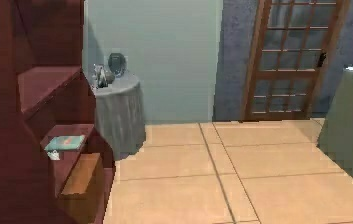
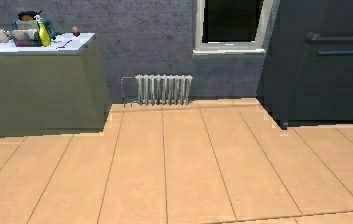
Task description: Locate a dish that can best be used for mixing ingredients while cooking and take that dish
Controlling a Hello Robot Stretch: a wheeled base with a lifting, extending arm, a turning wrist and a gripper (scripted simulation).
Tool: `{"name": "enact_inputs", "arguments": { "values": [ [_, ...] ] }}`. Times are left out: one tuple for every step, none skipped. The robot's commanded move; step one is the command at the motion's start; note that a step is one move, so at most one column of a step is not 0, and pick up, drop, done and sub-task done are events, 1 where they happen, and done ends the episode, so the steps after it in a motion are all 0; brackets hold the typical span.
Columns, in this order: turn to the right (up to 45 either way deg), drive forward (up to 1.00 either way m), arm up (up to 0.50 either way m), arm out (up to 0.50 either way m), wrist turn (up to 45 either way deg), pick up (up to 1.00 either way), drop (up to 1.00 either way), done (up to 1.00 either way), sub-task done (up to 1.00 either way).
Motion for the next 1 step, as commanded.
{"name": "enact_inputs", "arguments": {
  "values": [
    [0.0, 1.0, 0.0, 0.0, 0.0, 0.0, 0.0, 0.0, 0.0]
  ]
}}
